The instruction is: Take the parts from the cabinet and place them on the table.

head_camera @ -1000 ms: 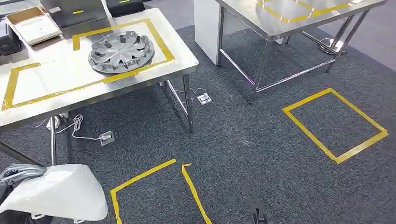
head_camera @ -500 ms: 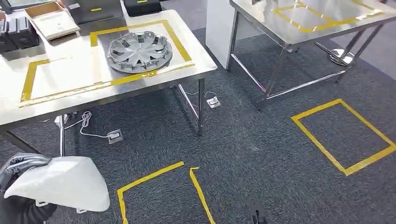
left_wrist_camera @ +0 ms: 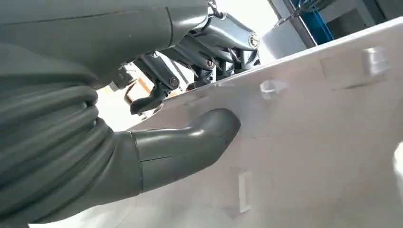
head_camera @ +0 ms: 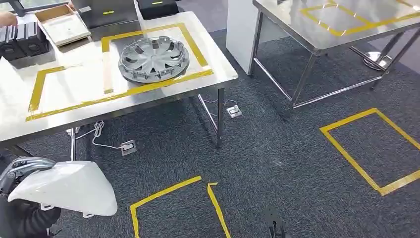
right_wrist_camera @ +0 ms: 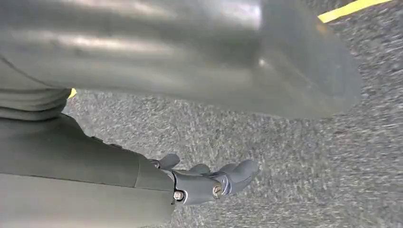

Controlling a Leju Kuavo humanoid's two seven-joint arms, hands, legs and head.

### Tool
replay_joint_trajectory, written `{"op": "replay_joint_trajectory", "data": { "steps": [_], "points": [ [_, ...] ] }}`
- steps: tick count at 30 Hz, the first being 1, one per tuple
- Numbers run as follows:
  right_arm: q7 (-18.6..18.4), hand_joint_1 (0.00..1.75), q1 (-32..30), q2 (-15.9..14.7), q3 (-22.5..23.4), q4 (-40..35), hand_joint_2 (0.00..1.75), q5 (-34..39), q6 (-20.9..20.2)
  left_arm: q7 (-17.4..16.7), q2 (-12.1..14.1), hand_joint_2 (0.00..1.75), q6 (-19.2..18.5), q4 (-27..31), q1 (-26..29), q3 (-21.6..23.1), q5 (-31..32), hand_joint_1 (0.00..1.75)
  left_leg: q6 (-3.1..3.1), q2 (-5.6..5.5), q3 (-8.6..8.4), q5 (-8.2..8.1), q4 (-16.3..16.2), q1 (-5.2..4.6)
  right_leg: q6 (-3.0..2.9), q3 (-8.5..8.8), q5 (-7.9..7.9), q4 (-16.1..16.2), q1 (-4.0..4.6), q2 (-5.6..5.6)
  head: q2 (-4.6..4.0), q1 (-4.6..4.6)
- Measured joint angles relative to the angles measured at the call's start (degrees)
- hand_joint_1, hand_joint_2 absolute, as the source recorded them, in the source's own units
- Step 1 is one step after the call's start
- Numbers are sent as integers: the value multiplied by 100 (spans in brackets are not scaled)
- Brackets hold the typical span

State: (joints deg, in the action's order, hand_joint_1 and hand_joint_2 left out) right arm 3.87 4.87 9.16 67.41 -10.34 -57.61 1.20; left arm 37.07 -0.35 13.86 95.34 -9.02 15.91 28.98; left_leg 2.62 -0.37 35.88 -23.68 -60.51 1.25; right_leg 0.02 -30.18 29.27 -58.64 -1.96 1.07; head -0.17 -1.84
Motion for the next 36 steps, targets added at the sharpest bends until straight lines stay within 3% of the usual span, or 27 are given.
{"op": "replay_joint_trajectory", "data": {
  "steps": [1,2,3,6,7,9,10,11,12,13,15,17,19,21,22,23,25,26,27,28,30,31,32,35,36],
  "points": [
    [-9,0,6,-2,2,0,0,-2,11,0,7,175,0,-13,-4,0,-2,175,13,13,8,-235,63,-38,45,15,28,-23,1,7,0,31],
    [-11,0,17,-2,2,0,0,-2,13,0,9,175,0,-13,-16,0,-2,175,-95,24,-18,-316,72,-64,94,-17,50,-20,14,0,0,61],
    [9,0,3,-2,4,0,0,0,-6,-7,18,175,4,-7,3,-4,-2,175,-166,11,-20,-174,67,-64,139,-14,80,-11,35,-3,0,9],
    [121,0,24,-2,9,0,0,7,-105,-4,35,175,15,18,8,-7,-2,175,-295,8,-92,-209,93,-35,234,40,179,-65,9,-31,0,0],
    [166,0,26,-2,9,0,0,7,-125,9,35,175,48,26,-2,-9,-2,175,-341,12,-117,-239,96,-37,236,-98,294,-329,23,-52,0,-7],
    [186,0,30,0,7,0,0,7,-131,7,35,175,61,24,6,-9,-2,175,-407,22,-149,-288,96,-59,236,-665,647,-1277,43,-59,0,-24],
    [192,0,20,-2,9,0,0,7,-131,7,35,175,63,15,7,-9,-2,175,-426,19,-163,-314,95,-75,235,-931,730,-1664,54,-59,0,-26],
    [192,0,13,-4,9,0,0,11,-129,4,35,175,63,13,8,-9,-2,175,-433,10,-188,-340,94,-89,228,-1099,681,-1831,62,-59,0,-28],
    [195,0,3,-7,9,0,0,11,-127,4,35,175,66,13,9,-9,-2,175,-436,-4,-228,-372,94,-99,209,-1127,490,-1715,73,-59,0,-31],
    [181,0,2,-7,9,0,0,18,-122,4,35,175,77,13,9,-9,-2,175,-426,-16,-277,-408,93,-105,182,-1033,190,-1364,86,-59,0,-33],
    [120,0,9,-7,9,0,0,22,-116,4,35,175,100,13,9,-9,0,175,-385,-20,-386,-492,93,-110,108,-657,-416,-352,115,-65,0,-37],
    [90,0,20,-7,11,0,0,37,-109,-4,35,175,109,17,10,-9,2,175,-321,-40,-389,-561,70,-159,70,-529,-330,-132,149,-75,0,-33],
    [81,0,15,-7,15,0,0,50,-105,-4,37,175,114,22,8,-7,2,175,-271,-34,-416,-574,120,-145,18,-533,-296,-124,169,-69,0,-26],
    [79,0,11,2,22,0,0,55,-105,-15,39,175,114,50,9,-7,11,175,-200,-27,-457,-622,97,-150,-44,-441,-302,-37,98,-73,0,-37],
    [81,0,11,2,24,0,0,59,-103,-13,42,175,116,59,-8,-7,11,175,-164,-18,-394,-699,-91,-149,-81,-397,-279,-30,96,-73,0,20],
    [79,0,15,0,28,0,0,63,-103,-24,42,175,116,61,-13,-7,11,175,-138,-16,-210,-864,-447,-136,-112,-370,-258,-30,94,-80,0,11],
    [79,0,13,0,31,0,0,70,-103,-35,55,175,116,52,10,-7,11,175,-90,-15,323,-1172,-1347,-105,-132,-314,-200,-32,95,-80,0,15],
    [74,0,8,0,33,0,0,70,-103,-37,61,175,116,44,14,-7,11,175,-78,-14,520,-1166,-1595,-97,-128,-281,-169,-32,95,-79,0,17],
    [59,0,4,2,33,0,0,70,-103,-39,66,175,116,35,14,-7,11,175,-73,-12,568,-1013,-1549,-87,-120,-235,-135,-33,92,-74,0,17],
    [53,0,4,2,33,0,0,81,-103,-39,68,175,116,35,12,-7,11,175,-79,-8,499,-757,-1277,-78,-108,-186,-99,-33,89,-68,0,18],
    [42,0,8,4,35,0,0,92,-103,-42,68,175,125,35,1,-7,11,175,-103,2,137,-139,-332,-73,-67,-63,-14,-33,78,-60,0,20],
    [39,0,9,2,37,0,0,109,-107,-42,68,175,129,28,-5,-7,11,175,-124,4,19,-94,-45,-87,-25,-65,31,-37,92,-60,0,20],
    [39,0,21,2,37,0,0,118,-109,-46,68,175,142,33,-14,-7,11,175,-174,-2,-72,-196,101,-109,24,-72,75,-58,111,-47,0,48],
    [92,0,21,2,39,0,0,125,-129,-70,72,175,171,31,-14,-11,17,175,-282,-16,-57,-242,63,-136,114,-35,92,9,98,-66,0,9],
    [125,0,34,2,39,-2,0,125,-131,-103,70,175,173,42,-14,-13,42,175,-337,-16,-116,-228,123,-92,158,-5,138,-13,87,-70,0,2]
  ]
}}
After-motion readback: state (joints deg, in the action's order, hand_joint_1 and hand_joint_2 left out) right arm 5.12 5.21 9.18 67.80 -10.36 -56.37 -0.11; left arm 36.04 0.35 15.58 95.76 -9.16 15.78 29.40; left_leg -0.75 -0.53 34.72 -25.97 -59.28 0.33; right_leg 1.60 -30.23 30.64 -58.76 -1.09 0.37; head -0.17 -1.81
